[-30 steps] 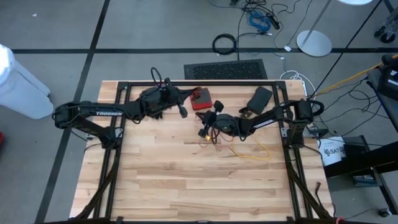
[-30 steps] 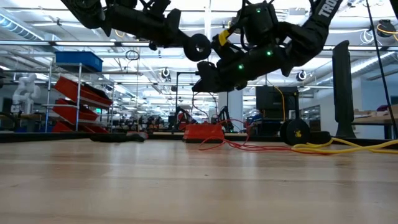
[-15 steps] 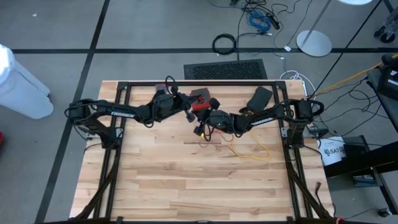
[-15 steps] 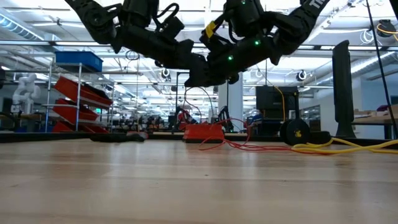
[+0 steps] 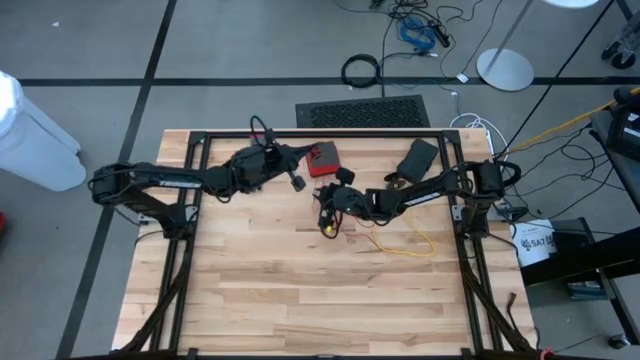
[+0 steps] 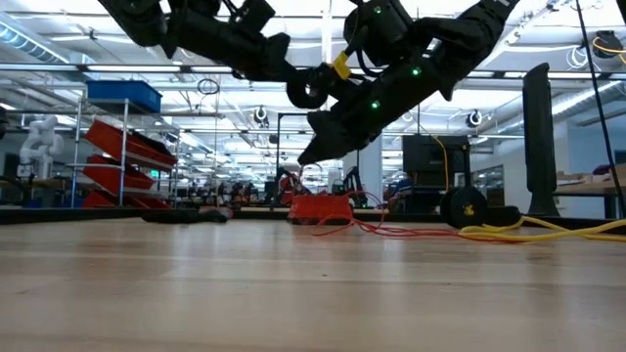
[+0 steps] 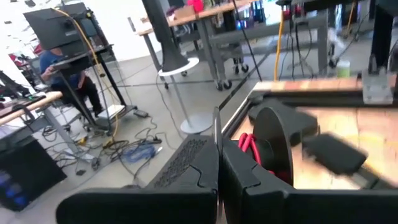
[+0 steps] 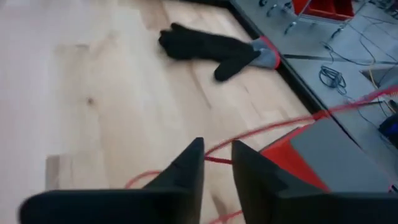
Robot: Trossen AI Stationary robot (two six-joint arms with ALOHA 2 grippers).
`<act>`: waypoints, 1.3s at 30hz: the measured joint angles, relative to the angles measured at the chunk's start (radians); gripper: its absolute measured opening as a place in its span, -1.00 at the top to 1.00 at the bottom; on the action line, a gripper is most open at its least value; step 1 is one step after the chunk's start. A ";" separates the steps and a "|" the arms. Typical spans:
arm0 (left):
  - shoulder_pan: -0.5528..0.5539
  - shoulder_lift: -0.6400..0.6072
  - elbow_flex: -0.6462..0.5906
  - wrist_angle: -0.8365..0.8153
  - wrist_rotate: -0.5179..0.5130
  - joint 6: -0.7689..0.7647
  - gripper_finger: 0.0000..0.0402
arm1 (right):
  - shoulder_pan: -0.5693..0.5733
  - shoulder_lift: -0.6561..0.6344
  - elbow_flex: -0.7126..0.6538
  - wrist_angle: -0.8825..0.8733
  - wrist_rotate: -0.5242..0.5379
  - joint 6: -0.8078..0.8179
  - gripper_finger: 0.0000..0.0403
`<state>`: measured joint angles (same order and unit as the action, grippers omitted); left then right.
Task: Coil cords
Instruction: Coil the red wire onto the spool
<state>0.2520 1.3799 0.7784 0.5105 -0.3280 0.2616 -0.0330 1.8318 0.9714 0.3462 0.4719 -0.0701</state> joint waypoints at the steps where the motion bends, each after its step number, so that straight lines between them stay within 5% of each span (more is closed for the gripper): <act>1: 0.000 -0.015 0.000 -0.030 -0.004 0.009 1.00 | 0.005 -0.002 0.000 -0.014 0.001 -0.002 0.59; 13: -0.008 -0.138 0.000 -0.269 -0.036 0.014 1.00 | 0.099 -0.013 0.000 -0.118 0.121 -0.071 0.39; 20: -0.014 -0.194 0.000 -0.342 -0.037 0.006 1.00 | 0.114 -0.016 -0.017 -0.227 0.341 -0.045 0.45; 24: -0.028 -0.201 0.000 -0.362 -0.037 0.006 1.00 | 0.068 -0.016 -0.049 -0.136 0.328 -0.048 0.47; 30: -0.046 -0.201 0.000 -0.364 -0.037 0.005 1.00 | -0.043 -0.008 -0.092 0.102 0.081 -0.084 0.48; 39: -0.046 -0.201 0.000 -0.371 -0.026 -0.009 1.00 | -0.136 0.020 -0.093 0.126 -0.056 -0.114 0.48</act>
<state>0.2059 1.1790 0.7784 0.1399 -0.3541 0.2531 -0.1691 1.8514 0.8787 0.4717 0.4161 -0.1846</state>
